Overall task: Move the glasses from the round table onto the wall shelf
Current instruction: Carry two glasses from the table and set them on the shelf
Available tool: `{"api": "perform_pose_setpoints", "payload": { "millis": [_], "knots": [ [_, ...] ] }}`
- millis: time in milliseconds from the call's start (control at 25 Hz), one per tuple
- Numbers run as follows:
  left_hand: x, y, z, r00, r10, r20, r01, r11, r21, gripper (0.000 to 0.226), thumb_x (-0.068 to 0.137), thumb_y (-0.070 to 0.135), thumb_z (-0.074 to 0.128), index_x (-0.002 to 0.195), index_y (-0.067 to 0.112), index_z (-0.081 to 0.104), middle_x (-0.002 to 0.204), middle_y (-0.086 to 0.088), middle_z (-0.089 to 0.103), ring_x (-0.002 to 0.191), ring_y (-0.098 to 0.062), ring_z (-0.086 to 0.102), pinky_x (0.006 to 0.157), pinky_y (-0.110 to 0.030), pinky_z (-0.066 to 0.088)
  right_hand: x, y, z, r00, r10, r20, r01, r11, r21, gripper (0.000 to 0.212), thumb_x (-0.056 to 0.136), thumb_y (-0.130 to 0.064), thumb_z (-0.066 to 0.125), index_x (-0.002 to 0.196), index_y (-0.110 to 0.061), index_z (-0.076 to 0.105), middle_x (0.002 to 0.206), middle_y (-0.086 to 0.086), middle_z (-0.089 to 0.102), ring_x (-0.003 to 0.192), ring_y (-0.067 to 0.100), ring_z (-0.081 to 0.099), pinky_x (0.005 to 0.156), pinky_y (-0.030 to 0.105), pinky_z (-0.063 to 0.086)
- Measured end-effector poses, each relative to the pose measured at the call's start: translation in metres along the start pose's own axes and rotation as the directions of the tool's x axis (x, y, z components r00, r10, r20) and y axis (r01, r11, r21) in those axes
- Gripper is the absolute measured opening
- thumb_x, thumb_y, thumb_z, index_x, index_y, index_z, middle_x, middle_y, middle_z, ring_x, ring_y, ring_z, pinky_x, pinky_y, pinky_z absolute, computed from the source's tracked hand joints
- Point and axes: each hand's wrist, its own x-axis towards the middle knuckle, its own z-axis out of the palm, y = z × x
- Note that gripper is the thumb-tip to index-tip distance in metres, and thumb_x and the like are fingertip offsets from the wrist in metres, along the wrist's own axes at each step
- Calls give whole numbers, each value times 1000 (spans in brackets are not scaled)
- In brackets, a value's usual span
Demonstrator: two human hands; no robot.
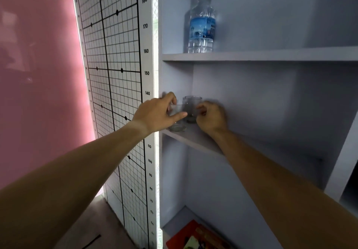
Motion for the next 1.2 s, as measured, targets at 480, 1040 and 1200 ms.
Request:
{"api": "perform_pose_setpoints", "payload": {
  "millis": [480, 1040, 1200],
  "knots": [
    [15, 9, 15, 989, -98, -110, 103, 994, 42, 61, 72, 76, 64, 102, 28, 43, 77, 10, 54, 62, -24, 58, 60, -30, 38, 0, 3, -9, 997, 36, -71, -36, 999, 6, 19, 74, 0, 64, 86, -10, 74, 88, 8, 75, 85, 26, 68, 78, 31, 55],
    [-2, 16, 4, 983, -174, -57, 171, 984, -45, 65, 78, 77, 56, 119, 31, 37, 59, 11, 60, 53, -9, 59, 51, -24, 40, -8, -9, -11, 999, -47, 15, 48, 998, -39, 14, 77, -5, 61, 77, -14, 71, 83, 9, 74, 80, 27, 67, 71, 29, 53],
    [-39, -19, -27, 979, -192, -68, 192, 981, 0, 38, 88, 65, 52, 109, 35, 44, 58, 9, 62, 53, -10, 59, 54, -25, 37, -27, -37, -7, 937, -349, 24, 344, 932, 110, 8, 76, -11, 62, 71, -14, 67, 69, -2, 67, 65, 18, 61, 68, 36, 54]
  ]
}}
